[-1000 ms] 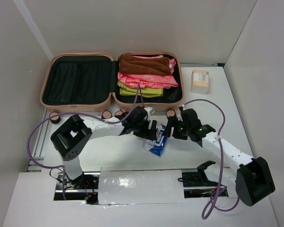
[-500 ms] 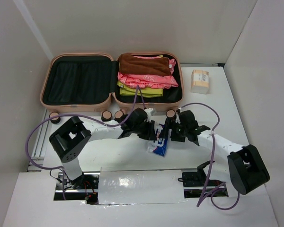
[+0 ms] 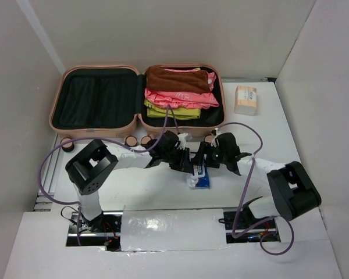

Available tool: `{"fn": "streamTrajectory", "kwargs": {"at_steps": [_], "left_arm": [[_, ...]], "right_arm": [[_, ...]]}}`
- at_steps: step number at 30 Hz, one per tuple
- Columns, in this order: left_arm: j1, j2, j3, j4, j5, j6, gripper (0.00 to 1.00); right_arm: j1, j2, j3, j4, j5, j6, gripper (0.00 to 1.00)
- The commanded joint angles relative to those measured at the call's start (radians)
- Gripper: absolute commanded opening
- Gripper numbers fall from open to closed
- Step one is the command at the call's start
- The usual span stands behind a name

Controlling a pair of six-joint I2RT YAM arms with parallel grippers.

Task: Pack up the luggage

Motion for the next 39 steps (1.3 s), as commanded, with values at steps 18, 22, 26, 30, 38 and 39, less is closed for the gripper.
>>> {"fn": "streamTrajectory", "kwargs": {"at_steps": [18,22,26,30,38,39], "left_arm": [[0.059,-0.235,-0.064,-0.247,-0.088,0.150,0.73],[0.205,-0.498,-0.090,-0.336,-0.158,0.169,0.77],[0.341,-0.679,-0.090,-0.392,-0.196,0.192,0.82],[0.452,-0.755,-0.079,-0.402,-0.196,0.223,0.85],[0.601,-0.677,-0.060,-0.421,-0.050,0.263,0.84],[0.610,-0.677,-0.060,-0.421,-0.050,0.263,0.84]], "right_arm": [[0.020,-0.172,0.179,-0.242,-0.057,-0.176,0.23],[-0.003,-0.147,0.413,-0.381,-0.164,-0.411,0.23],[-0.014,0.007,0.722,-0.613,-0.295,-0.660,0.23],[-0.023,0.259,1.053,-0.809,-0.300,-0.848,0.22],[-0.011,0.694,1.575,-1.055,-0.232,-1.064,0.22],[-0.011,0.770,1.663,-1.069,-0.232,-1.076,0.22]]}}
